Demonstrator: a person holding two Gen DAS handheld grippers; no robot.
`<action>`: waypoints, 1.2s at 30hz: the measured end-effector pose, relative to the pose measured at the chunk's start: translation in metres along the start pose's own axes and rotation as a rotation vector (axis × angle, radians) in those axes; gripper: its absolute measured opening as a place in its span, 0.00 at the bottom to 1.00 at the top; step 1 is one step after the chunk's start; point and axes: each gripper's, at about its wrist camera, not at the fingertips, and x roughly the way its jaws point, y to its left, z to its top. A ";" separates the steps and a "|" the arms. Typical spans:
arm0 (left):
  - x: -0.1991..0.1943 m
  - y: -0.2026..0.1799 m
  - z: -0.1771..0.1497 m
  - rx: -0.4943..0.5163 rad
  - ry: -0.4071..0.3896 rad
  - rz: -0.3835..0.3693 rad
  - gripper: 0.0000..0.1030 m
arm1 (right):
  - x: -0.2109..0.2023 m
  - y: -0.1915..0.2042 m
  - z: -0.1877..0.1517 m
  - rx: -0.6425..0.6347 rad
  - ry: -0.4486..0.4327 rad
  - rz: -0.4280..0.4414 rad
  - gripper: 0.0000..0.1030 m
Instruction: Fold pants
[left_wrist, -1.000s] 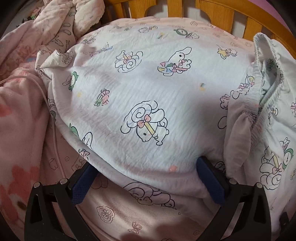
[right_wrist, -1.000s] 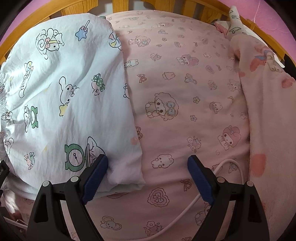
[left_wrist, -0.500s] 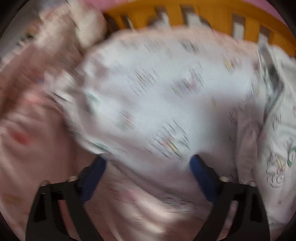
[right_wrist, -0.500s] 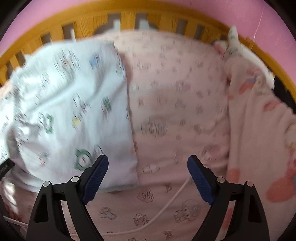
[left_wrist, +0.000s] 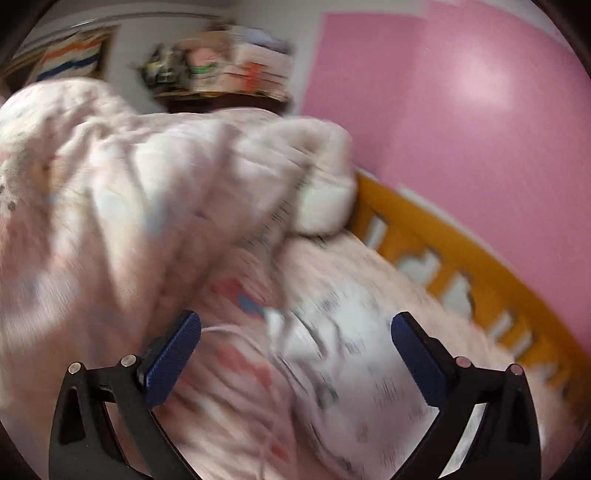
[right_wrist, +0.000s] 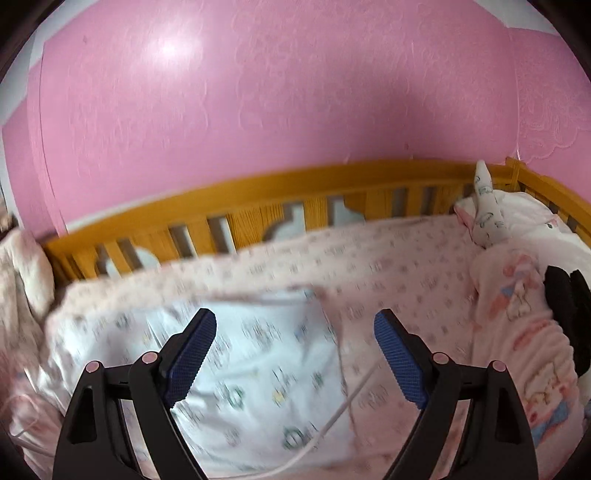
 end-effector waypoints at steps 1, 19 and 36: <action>0.010 0.006 0.011 0.005 0.032 -0.045 0.99 | 0.003 0.002 0.002 -0.003 0.002 -0.003 0.86; 0.185 -0.040 -0.012 0.484 0.723 -0.032 0.98 | 0.062 0.001 -0.013 -0.146 0.201 0.011 0.86; 0.229 -0.063 -0.045 0.672 0.842 0.026 0.12 | 0.067 0.009 -0.021 -0.175 0.221 0.025 0.86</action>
